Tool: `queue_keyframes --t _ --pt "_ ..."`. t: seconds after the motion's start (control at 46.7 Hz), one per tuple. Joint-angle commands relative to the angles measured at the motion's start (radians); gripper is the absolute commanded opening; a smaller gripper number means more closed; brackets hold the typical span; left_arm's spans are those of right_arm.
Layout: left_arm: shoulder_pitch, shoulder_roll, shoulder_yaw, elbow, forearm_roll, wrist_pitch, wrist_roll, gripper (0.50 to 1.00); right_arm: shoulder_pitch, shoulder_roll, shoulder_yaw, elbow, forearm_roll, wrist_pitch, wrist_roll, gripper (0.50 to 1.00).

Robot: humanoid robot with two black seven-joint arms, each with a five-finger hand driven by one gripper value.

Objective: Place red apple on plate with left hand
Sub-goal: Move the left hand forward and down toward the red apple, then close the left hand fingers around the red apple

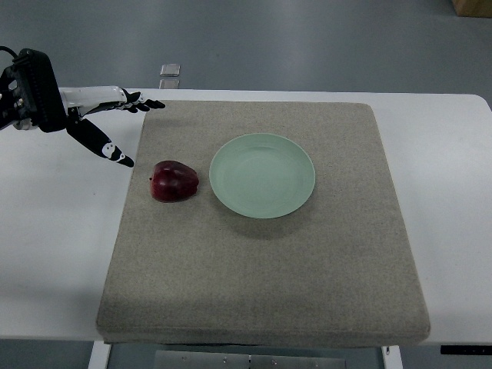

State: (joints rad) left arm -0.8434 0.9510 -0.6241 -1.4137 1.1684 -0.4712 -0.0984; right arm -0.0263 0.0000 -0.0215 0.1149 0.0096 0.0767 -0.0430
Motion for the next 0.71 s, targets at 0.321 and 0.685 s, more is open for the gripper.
queue_keyframes --t 0.321,0.685 --pt "0.102 -0.063 0.0 -0.01 0.166 0.115 -0.001 0.984 0.0 0.0 0.0 -0.001 0.0 0.0 0.0 0.928" --pt "0.101 -0.153 0.034 -0.001 0.198 0.115 -0.001 0.986 0.0 0.0 0.0 0.0 0.0 0.0 0.0 0.928"
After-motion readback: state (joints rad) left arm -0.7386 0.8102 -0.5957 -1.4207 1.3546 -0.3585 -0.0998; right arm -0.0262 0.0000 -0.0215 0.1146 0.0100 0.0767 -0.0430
